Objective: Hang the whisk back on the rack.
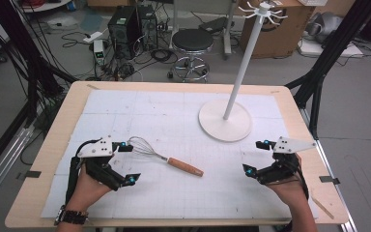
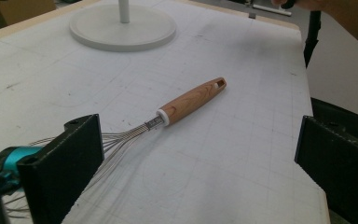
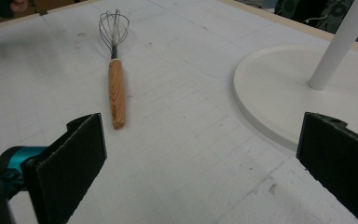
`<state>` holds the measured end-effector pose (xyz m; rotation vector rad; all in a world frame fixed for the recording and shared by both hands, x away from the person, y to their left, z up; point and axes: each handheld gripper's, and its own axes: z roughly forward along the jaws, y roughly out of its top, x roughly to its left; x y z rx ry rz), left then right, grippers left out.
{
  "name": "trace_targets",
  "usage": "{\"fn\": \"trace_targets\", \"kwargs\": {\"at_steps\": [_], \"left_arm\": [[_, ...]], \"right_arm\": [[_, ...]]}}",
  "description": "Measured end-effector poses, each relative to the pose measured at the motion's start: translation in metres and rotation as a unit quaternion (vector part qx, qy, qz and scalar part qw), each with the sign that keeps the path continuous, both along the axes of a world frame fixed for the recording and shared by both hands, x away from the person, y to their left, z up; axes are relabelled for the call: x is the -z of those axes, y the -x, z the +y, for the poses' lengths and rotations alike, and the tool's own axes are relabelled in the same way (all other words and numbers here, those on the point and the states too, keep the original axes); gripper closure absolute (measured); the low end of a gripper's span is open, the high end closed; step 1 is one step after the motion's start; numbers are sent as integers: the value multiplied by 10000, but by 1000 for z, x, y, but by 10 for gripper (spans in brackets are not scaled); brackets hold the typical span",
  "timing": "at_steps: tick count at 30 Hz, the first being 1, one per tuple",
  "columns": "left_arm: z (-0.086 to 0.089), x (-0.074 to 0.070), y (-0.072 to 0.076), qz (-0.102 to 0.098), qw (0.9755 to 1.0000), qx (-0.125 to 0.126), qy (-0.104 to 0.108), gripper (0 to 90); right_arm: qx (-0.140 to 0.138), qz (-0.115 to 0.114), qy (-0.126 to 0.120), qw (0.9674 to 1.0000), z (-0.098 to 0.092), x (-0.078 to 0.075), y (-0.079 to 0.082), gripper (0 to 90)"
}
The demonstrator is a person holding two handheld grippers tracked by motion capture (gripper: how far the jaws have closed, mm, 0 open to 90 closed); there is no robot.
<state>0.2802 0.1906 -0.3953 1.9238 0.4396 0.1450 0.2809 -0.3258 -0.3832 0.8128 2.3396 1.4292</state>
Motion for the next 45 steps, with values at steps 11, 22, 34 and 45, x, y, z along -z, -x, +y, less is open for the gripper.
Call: {"fn": "trace_targets", "kwargs": {"at_steps": [11,22,34,45], "left_arm": [[-25,3,-20,121,9993,-20,-342,17],[-70,-3,-40,260,9944,207,-998,17],[-116,-15,-52,115,9851,566,-1617,17],[-143,1,-68,243,9629,804,-2564,28]], "right_arm": [[136,-67,184,9997,0,1,0,3],[172,-50,112,9998,-4,1,-1,4],[156,-69,98,9998,-4,1,-3,3],[156,-77,74,9998,-6,1,-3,3]]}}
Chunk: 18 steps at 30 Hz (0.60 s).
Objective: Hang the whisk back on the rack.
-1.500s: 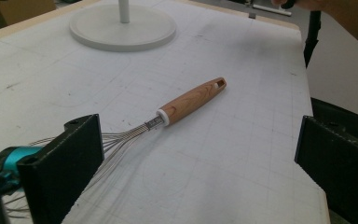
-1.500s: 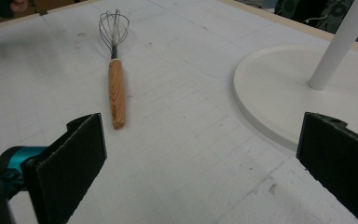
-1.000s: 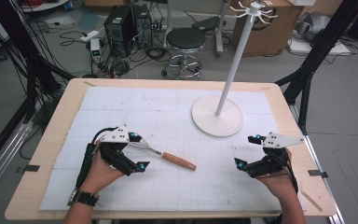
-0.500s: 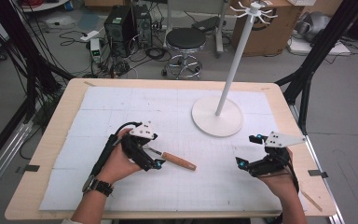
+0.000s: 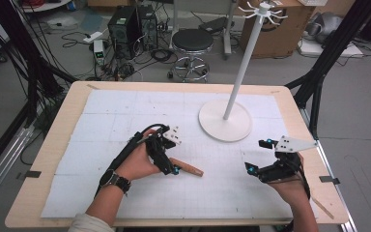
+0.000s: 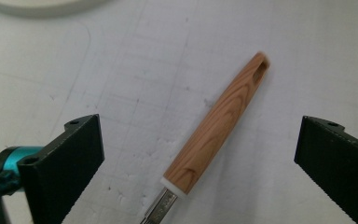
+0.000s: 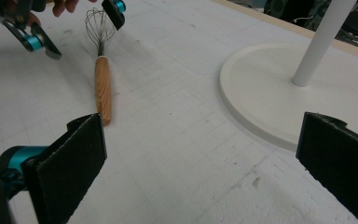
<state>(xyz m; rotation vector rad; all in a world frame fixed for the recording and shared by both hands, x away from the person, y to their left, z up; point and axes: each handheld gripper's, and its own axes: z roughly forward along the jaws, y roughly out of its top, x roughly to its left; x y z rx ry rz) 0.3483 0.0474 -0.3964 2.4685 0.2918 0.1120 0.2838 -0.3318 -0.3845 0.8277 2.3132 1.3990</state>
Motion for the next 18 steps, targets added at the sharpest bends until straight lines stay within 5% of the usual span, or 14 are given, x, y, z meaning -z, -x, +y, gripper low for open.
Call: {"fn": "trace_targets", "kwargs": {"at_steps": [4,6,14,18], "left_arm": [[-6,12,-4,50,9995,46,-320,37],[-8,15,-5,131,9990,57,-433,173],[-10,23,-5,104,9953,126,-949,414],[-9,24,-5,182,9948,262,-969,513]], "right_arm": [[5,19,6,10000,0,1,0,4],[12,14,19,10000,-1,1,0,3],[-13,60,73,10000,1,3,-1,4],[-18,46,110,9999,2,3,-1,4]]}}
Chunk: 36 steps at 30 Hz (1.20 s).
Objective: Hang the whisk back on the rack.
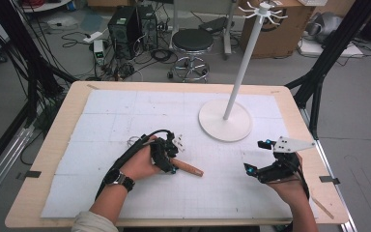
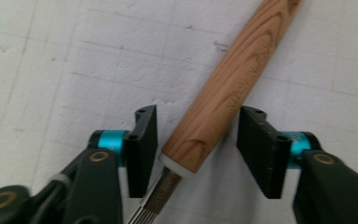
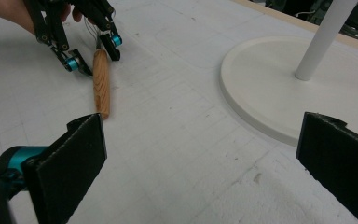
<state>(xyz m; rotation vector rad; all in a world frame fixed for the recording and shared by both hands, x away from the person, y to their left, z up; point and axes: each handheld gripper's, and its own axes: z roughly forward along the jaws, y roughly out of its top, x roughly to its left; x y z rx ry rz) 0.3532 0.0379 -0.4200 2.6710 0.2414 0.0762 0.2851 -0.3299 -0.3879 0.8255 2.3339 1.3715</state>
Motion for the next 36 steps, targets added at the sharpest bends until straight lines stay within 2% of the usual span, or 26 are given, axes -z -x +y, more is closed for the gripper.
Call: {"fn": "trace_targets", "kwargs": {"at_steps": [12,17,20,22,24,26,30,36], "left_arm": [[-2,-2,5,11,9999,137,-91,660],[-4,-3,6,-35,9998,113,-172,651],[-9,-4,6,-108,9994,136,-312,621],[-13,-5,3,16,9987,193,-463,630],[-14,-5,2,36,9987,199,-474,638],[-15,-5,0,153,9982,189,-545,641],[-18,-6,0,168,9977,149,-644,651],[-21,-7,4,127,9967,263,-763,707]], "right_arm": [[3,-6,26,10000,1,0,0,4],[-9,-13,30,10000,1,0,0,4],[-7,4,24,10000,2,0,0,4],[-7,-2,27,10000,2,0,0,4],[-3,3,32,10000,2,0,0,4],[-8,-8,41,10000,2,0,0,4],[-18,-11,52,10000,2,0,0,4],[-10,-24,24,10000,1,0,1,5]]}}
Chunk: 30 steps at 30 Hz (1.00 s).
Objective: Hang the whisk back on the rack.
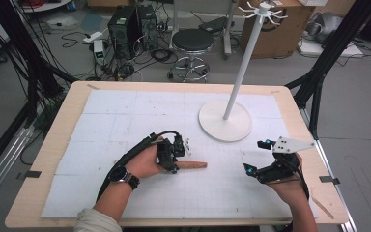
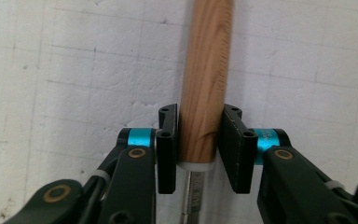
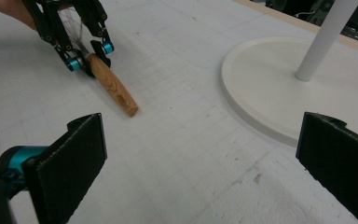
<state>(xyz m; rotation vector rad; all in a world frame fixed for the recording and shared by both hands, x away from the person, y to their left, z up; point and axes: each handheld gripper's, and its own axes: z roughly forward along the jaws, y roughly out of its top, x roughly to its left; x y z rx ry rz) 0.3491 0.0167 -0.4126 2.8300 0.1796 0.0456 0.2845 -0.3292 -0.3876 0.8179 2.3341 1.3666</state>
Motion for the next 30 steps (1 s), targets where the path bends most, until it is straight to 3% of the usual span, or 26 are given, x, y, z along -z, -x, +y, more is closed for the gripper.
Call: {"fn": "trace_targets", "kwargs": {"at_steps": [6,10,11,12,13,16,17,18,19,20,22,24,25,26,27,30], "left_arm": [[1,-4,2,-121,9999,60,38,712],[10,-18,2,-177,9984,-110,516,712],[15,-26,2,-148,9964,-172,813,712],[15,-26,2,-148,9964,-172,813,712],[20,-36,2,-139,9936,-209,1105,712],[26,-51,2,-121,9875,-261,1551,712],[26,-51,2,-121,9875,-261,1551,712],[28,-56,2,-122,9853,-264,1682,712],[31,-65,3,-127,9810,-306,1909,712],[31,-65,3,-127,9810,-306,1909,712],[32,-74,3,-137,9778,-316,2069,712],[33,-86,3,-178,9729,-278,2290,712],[33,-86,3,-178,9729,-278,2290,712],[34,-91,2,-111,9665,-303,2548,712],[35,-95,1,-110,9647,-270,2619,712],[34,-100,1,-140,9631,-275,2674,712]], "right_arm": [[23,-5,-43,10000,-2,-1,0,6],[20,-26,-49,10000,-3,-1,0,6],[14,-22,-53,10000,-3,-1,0,6],[14,-22,-53,10000,-3,-1,0,6],[14,-11,-45,10000,-3,-1,0,6],[7,-8,-36,10000,-1,-1,0,6],[7,-1,-40,10000,-1,-1,0,6],[-2,-12,-37,10000,-1,-1,0,6],[-4,-12,-36,10000,-1,-1,0,6],[5,-13,-30,10000,0,-1,0,7],[-4,-18,-25,10000,0,0,0,6],[-13,-26,-19,10000,0,0,0,6],[-14,-17,-27,10000,0,0,0,6],[-7,-12,-23,10000,0,-1,0,6],[-2,-17,-28,10000,0,-1,0,6],[-8,-5,-48,10000,-1,-1,0,6]]}}
